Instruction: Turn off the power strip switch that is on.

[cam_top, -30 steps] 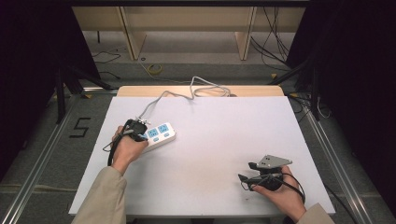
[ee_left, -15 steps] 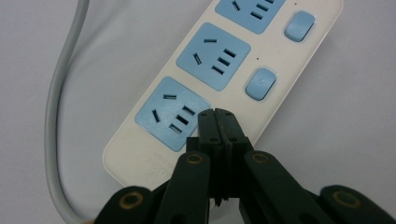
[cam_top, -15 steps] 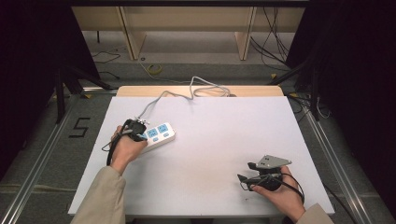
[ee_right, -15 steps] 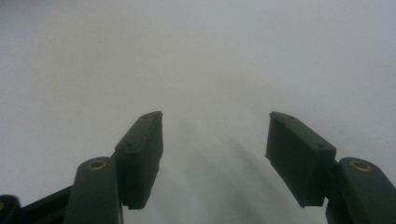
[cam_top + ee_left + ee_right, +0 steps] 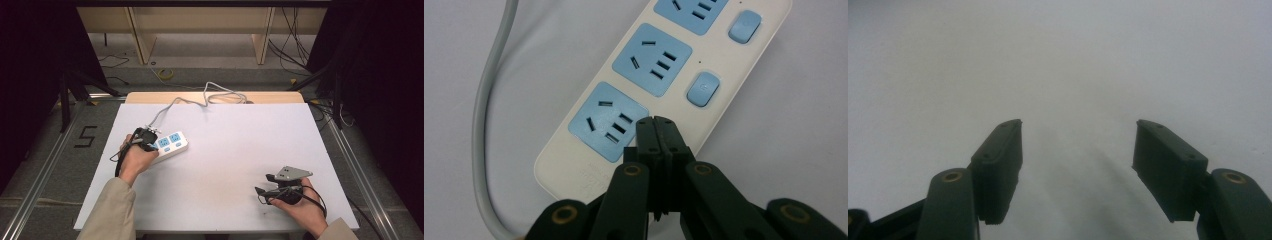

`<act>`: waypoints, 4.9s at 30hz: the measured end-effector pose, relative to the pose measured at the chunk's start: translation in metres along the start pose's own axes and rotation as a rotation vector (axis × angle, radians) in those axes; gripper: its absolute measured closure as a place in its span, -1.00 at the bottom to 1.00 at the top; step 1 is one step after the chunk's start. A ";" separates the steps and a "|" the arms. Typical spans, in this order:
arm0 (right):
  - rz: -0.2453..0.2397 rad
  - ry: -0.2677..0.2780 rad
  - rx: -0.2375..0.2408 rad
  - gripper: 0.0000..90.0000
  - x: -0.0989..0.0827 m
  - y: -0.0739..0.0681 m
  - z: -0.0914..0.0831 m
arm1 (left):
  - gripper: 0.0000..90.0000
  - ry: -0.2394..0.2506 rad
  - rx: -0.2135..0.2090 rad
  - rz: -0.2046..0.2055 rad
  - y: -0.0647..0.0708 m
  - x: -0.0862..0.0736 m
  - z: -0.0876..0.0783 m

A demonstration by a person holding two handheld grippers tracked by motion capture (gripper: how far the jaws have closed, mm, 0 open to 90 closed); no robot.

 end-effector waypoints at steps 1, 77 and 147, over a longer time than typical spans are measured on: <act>0.000 0.000 0.000 -0.17 0.000 0.000 0.000 | 1.00 -0.002 0.002 0.003 0.000 0.000 0.000; 0.000 0.013 -0.002 -0.17 0.002 0.001 -0.002 | 1.00 0.043 -0.014 -0.009 -0.001 0.000 -0.005; -0.003 0.019 0.002 -0.17 0.002 0.001 -0.003 | -0.17 0.331 -0.192 0.058 0.053 -0.031 -0.051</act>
Point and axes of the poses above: each handheld gripper's, and its own axes: z roughly forward along the jaws, x roughly out of its top, y roughly to its right, the point moved 7 cm from there along z, roughly forward along the jaws, and after that the axes turned 10 degrees about x, right-handed, at the moved point
